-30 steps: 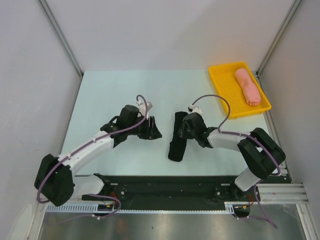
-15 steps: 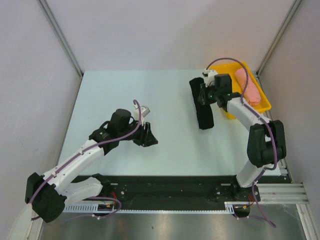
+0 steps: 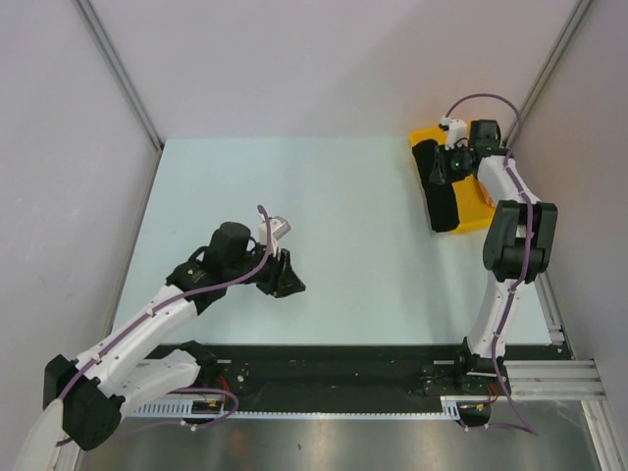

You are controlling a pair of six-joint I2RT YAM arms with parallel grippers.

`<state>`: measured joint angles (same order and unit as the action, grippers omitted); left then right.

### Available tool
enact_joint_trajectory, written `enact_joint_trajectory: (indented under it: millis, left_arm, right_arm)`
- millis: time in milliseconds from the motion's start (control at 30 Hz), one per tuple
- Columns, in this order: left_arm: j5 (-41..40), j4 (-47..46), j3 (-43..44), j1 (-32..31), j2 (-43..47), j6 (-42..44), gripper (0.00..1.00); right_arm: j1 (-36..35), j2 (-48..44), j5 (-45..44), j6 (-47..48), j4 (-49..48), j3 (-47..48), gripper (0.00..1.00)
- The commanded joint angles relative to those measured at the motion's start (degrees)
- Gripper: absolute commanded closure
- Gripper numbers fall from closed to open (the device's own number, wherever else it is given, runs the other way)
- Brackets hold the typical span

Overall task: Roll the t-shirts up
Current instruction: Place the T-shirt in the bin.

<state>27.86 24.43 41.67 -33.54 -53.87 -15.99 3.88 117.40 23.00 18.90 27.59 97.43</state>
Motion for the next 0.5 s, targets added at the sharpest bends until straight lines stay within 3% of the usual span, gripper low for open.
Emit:
enact_joint_trajectory:
  millis: [0,467]
  left_arm:
    - [2.1,-0.9,-0.3,0.8,0.3,1.5,0.52]
    - [3.5,-1.3,-0.6,3.2,-0.8,1.5,0.53]
  right_arm:
    - [2.4,2.7,5.3,2.5,3.3,12.7,1.00]
    - [4.6,17.1,4.8,7.2,14.3,29.7,1.00]
